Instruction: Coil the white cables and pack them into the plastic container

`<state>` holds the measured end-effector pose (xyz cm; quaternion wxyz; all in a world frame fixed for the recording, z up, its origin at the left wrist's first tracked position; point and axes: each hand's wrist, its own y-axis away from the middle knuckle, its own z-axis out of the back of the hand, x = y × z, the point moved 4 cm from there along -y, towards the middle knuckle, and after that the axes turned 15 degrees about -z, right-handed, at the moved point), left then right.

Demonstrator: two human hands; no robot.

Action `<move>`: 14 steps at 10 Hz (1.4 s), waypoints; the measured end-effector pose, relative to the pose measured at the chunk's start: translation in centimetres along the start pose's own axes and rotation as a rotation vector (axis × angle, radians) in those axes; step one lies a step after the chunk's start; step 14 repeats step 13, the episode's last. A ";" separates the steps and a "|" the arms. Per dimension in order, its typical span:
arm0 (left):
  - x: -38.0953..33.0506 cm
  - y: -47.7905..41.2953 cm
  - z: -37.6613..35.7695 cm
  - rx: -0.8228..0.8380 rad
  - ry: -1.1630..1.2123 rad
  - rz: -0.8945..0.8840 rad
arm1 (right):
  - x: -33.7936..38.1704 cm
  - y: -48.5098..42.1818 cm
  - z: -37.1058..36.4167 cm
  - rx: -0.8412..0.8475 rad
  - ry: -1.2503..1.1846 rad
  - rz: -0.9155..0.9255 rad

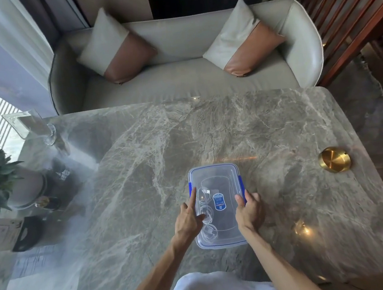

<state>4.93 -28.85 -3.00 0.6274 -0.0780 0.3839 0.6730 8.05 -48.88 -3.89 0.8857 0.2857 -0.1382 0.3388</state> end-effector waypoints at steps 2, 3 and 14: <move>-1.1 3.1 -0.6 -0.038 -0.349 -0.096 | 5.9 -2.0 2.1 0.123 0.133 0.425; -0.7 4.5 0.2 -0.100 -0.499 -0.264 | 5.1 0.2 4.0 0.072 0.093 0.510; -4.3 -9.2 9.8 -0.059 -0.515 -0.176 | 13.7 -5.0 3.8 0.268 0.632 0.661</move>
